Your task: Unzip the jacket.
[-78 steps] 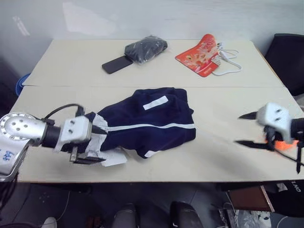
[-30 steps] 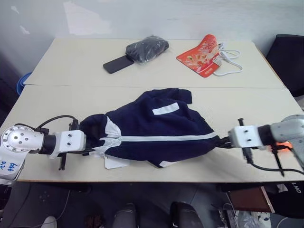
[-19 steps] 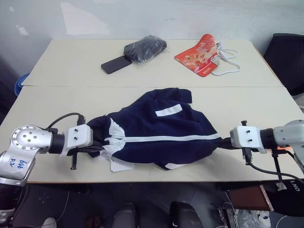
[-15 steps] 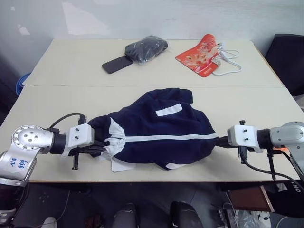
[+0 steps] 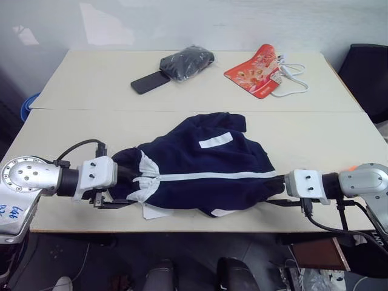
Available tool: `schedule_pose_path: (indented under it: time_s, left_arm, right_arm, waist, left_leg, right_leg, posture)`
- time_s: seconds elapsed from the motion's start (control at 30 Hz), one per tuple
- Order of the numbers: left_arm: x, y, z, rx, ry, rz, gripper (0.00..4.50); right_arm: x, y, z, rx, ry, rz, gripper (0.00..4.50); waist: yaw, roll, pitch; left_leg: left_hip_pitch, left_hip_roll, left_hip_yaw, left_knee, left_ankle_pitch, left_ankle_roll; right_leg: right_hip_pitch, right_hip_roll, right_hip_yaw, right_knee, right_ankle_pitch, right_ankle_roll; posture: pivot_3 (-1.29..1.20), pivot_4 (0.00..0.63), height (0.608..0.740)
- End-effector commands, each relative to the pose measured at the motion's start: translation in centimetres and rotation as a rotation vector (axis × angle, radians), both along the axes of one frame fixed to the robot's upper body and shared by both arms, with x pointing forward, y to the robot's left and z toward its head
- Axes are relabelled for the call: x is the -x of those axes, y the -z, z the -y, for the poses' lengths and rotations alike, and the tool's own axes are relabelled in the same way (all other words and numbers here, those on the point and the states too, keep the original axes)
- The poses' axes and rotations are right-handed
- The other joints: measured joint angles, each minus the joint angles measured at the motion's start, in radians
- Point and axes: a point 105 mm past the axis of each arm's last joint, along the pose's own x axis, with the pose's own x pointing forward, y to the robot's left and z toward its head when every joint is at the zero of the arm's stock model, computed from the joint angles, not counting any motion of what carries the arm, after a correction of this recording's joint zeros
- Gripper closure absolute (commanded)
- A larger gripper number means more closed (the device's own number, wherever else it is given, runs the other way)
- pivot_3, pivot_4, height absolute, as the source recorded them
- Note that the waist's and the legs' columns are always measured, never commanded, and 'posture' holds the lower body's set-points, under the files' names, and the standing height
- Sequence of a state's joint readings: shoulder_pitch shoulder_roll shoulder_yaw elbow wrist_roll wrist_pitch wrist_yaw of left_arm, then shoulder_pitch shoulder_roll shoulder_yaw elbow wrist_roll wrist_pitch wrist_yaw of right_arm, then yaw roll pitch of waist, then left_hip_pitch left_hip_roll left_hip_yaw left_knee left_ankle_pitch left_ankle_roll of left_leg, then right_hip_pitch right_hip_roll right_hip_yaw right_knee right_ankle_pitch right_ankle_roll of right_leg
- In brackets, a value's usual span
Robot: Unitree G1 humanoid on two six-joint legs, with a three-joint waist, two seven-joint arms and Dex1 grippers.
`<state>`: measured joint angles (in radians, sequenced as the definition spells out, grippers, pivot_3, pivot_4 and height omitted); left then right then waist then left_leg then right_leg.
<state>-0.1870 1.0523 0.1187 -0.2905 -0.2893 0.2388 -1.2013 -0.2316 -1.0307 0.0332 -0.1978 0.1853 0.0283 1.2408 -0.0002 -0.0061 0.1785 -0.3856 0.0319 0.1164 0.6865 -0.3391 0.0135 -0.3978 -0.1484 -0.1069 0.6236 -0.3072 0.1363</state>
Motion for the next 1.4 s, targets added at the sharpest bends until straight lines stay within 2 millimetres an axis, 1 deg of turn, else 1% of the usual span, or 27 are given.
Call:
schedule_pose_path:
  time_s: [0.03, 0.13, 0.17, 0.23, 0.27, 0.4, 0.43, 0.57, 0.6, 0.7, 0.8, 0.9, 0.93, 1.0, 1.07, 1.1, 1.17, 1.23, 1.27, 1.33, 1.37, 1.4]
  left_arm:
    - [-0.6, 1.3, -0.4, -0.118, 0.035, 0.047, 0.87]
    - [-1.5, 2.6, -0.9, -0.187, 0.045, 0.059, 0.87]
    - [-1.8, 2.8, -1.1, -0.205, 0.049, 0.067, 0.83]
    - [-2.2, 3.1, -1.3, -0.222, 0.055, 0.077, 1.25]
    - [-2.3, 3.1, -1.3, -0.211, 0.053, 0.078, 1.45]
    - [-2.4, 3.0, -1.0, -0.168, 0.061, 0.066, 2.69]
    - [-2.2, 3.0, -1.1, -0.164, 0.066, 0.057, 3.0]
    - [-1.5, 2.8, -1.5, -0.15, 0.069, 0.029, 4.3]
    - [-1.3, 2.6, -1.5, -0.134, 0.067, 0.013, 4.49]
    - [-1.0, 2.4, -1.2, -0.103, 0.06, -0.004, 4.49]
    - [-1.3, 2.6, -0.9, -0.099, 0.038, 0.013, 4.49]
    - [-1.6, 2.5, -0.7, -0.084, 0.023, 0.019, 4.49]
    - [-1.7, 2.4, -0.6, -0.066, 0.012, 0.018, 4.5]
    - [-1.7, 1.9, -0.5, -0.032, 0.0, 0.012, 3.98]
    - [-1.6, 1.6, -0.5, -0.016, -0.009, 0.007, 3.44]
    - [-1.7, 1.4, -0.6, -0.012, -0.019, 0.012, 3.1]
    - [-1.4, 0.7, -0.9, 0.021, -0.043, 0.001, 2.46]
    - [-0.8, -0.6, -1.2, 0.096, -0.073, -0.043, 1.82]
    - [-0.2, -1.1, -1.3, 0.131, -0.081, -0.074, 1.49]
    - [1.7, -2.7, -1.1, 0.252, -0.088, -0.207, 0.86]
    - [2.4, -3.2, -1.0, 0.286, -0.085, -0.258, 0.52]
    - [3.6, -3.4, -0.6, 0.309, -0.061, -0.324, 0.32]
  right_arm:
    - [-0.4, 0.0, -1.4, -0.014, -0.027, 0.047, 2.13]
    - [-1.7, 1.0, -1.6, 0.017, -0.002, 0.075, 2.13]
    - [-1.9, 1.3, -1.5, 0.028, 0.002, 0.076, 2.31]
    - [-2.0, 1.6, -1.2, 0.037, 0.002, 0.06, 2.73]
    - [-1.8, 1.7, -1.0, 0.039, -0.001, 0.043, 3.04]
    - [-0.5, 2.1, 0.6, 0.081, -0.011, -0.037, 4.42]
    - [0.0, 2.1, 1.1, 0.09, -0.011, -0.059, 4.5]
    - [1.1, 1.4, 2.3, 0.09, -0.01, -0.114, 4.5]
    - [1.1, 1.0, 2.5, 0.083, 0.0, -0.108, 4.5]
    - [0.1, 0.3, 2.3, 0.043, 0.043, -0.053, 4.5]
    - [-0.6, 0.2, 1.6, 0.008, 0.061, -0.008, 4.5]
    - [-1.0, 0.1, 1.2, -0.036, 0.086, -0.005, 4.5]
    - [-1.0, 0.1, 1.2, -0.039, 0.093, -0.014, 4.24]
    - [-0.7, 0.1, 1.3, -0.038, 0.092, -0.051, 3.71]
    - [-0.4, 0.0, 1.4, -0.037, 0.089, -0.068, 3.04]
    - [-0.3, -0.3, 1.5, -0.043, 0.092, -0.067, 2.64]
    - [-0.4, -1.1, 1.6, -0.074, 0.118, -0.064, 1.92]
    - [-0.1, -2.1, 1.7, -0.119, 0.137, -0.071, 1.2]
    - [0.0, -2.6, 1.7, -0.15, 0.15, -0.076, 0.85]
    - [0.6, -4.1, 1.4, -0.254, 0.169, -0.115, 0.17]
    - [0.9, -4.5, 1.2, -0.291, 0.172, -0.131, 0.0]
    - [1.6, -5.2, 0.8, -0.354, 0.165, -0.191, 0.0]
  waist:
    - [0.0, 0.0, 0.0]
    - [-0.002, 0.0, 0.0]
    - [-0.002, 0.0, 0.0]
    - [-0.001, 0.0, 0.0]
    - [0.001, 0.0, 0.0]
    - [0.005, 0.0, 0.0]
    - [0.006, 0.0, 0.0]
    - [0.005, 0.0, 0.0]
    - [0.003, 0.0, 0.0]
    - [0.0, 0.0, 0.0]
    - [0.0, 0.0, 0.0]
    - [0.001, 0.0, 0.0]
    - [0.001, 0.0, 0.0]
    - [0.001, 0.0, 0.0]
    - [0.0, 0.0, 0.0]
    - [0.0, 0.0, 0.0]
    - [0.0, 0.0, 0.0]
    - [0.0, 0.0, 0.0]
    - [0.0, -0.001, 0.0]
    - [-0.001, -0.001, 0.0]
    - [-0.001, -0.001, 0.0]
    - [0.0, -0.001, 0.0]
  left_leg:
    - [0.0, 0.0, 0.0, 0.0, 0.0, 0.0]
    - [0.0, 0.0, 0.001, 0.0, 0.0, 0.0]
    - [0.0, 0.0, 0.001, 0.0, 0.0, 0.0]
    - [0.0, 0.0, 0.001, 0.0, 0.0, 0.0]
    - [0.0, 0.0, 0.001, 0.0, 0.0, 0.0]
    - [-0.001, 0.0, 0.0, 0.0, 0.0, 0.0]
    - [-0.001, -0.001, 0.0, 0.0, 0.0, 0.0]
    - [-0.001, 0.0, 0.0, 0.0, 0.0, 0.0]
    - [-0.001, 0.0, 0.0, 0.001, 0.0, 0.0]
    - [-0.001, 0.0, 0.0, 0.001, 0.0, 0.0]
    - [-0.001, 0.0, 0.0, 0.002, 0.0, 0.0]
    - [-0.001, 0.0, 0.0, 0.002, 0.0, 0.0]
    - [-0.001, 0.0, 0.0, 0.002, 0.0, 0.0]
    - [-0.001, 0.0, 0.0, 0.002, 0.0, 0.0]
    - [-0.001, 0.0, 0.0, 0.002, 0.0, 0.0]
    - [-0.001, 0.0, 0.0, 0.002, 0.0, 0.0]
    - [-0.001, 0.0, 0.0, 0.002, 0.0, 0.0]
    - [-0.001, 0.0, 0.0, 0.002, 0.0, 0.0]
    - [-0.001, 0.0, 0.0, 0.002, 0.0, 0.0]
    - [-0.001, 0.001, -0.001, 0.002, 0.0, 0.0]
    - [-0.001, 0.001, -0.004, 0.002, 0.0, 0.0]
    - [-0.001, 0.001, -0.007, 0.002, 0.0, 0.0]
  right_leg:
    - [0.0, 0.0, 0.0, 0.0, 0.0, 0.0]
    - [0.0, 0.001, 0.0, 0.0, 0.0, 0.0]
    - [-0.001, 0.001, 0.0, 0.0, 0.0, 0.0]
    - [-0.001, 0.001, 0.0, 0.0, 0.0, 0.0]
    - [-0.001, 0.001, 0.0, 0.0, 0.0, 0.0]
    - [-0.001, 0.0, 0.0, 0.0, 0.0, 0.0]
    - [0.0, 0.0, 0.0, 0.0, 0.0, 0.0]
    - [0.0, 0.0, -0.001, 0.0, 0.0, 0.0]
    - [0.0, 0.0, -0.001, 0.0, 0.0, 0.0]
    - [0.0, 0.0, -0.001, 0.0, 0.0, 0.0]
    - [0.0, 0.0, 0.0, 0.001, 0.0, 0.0]
    - [0.0, 0.0, 0.0, 0.001, 0.0, 0.0]
    - [0.0, 0.0, 0.0, 0.001, 0.0, 0.0]
    - [0.0, 0.0, 0.0, 0.001, 0.0, 0.0]
    - [0.0, 0.0, 0.0, 0.001, 0.0, 0.0]
    - [0.0, 0.0, 0.0, 0.001, 0.0, 0.0]
    - [0.0, 0.0, 0.0, 0.001, 0.0, 0.0]
    - [0.0, 0.0, 0.0, 0.001, 0.0, 0.0]
    - [0.0, 0.0, 0.0, 0.001, 0.0, 0.0]
    - [0.0, 0.0, 0.0, 0.001, 0.0, 0.0]
    - [0.0, 0.0, 0.0, 0.001, 0.0, 0.0]
    - [0.0, 0.0, 0.0, 0.001, 0.0, 0.0]
  posture:
    - [0.0, 0.15, 0.74]
    - [0.0, 0.15, 0.74]
    - [0.0, 0.15, 0.74]
    - [0.0, 0.15, 0.74]
    - [0.0, 0.15, 0.74]
    - [0.0, 0.15, 0.74]
    - [0.0, 0.15, 0.74]
    - [0.0, 0.15, 0.74]
    - [0.0, 0.15, 0.74]
    - [0.0, 0.15, 0.74]
    - [0.0, 0.15, 0.74]
    - [0.0, 0.15, 0.74]
    - [0.0, 0.15, 0.74]
    - [0.0, 0.15, 0.74]
    - [0.0, 0.15, 0.74]
    - [0.0, 0.15, 0.74]
    - [0.0, 0.15, 0.74]
    - [0.0, 0.15, 0.74]
    - [0.0, 0.15, 0.74]
    - [0.0, 0.15, 0.74]
    - [0.0, 0.15, 0.74]
    - [0.0, 0.15, 0.74]
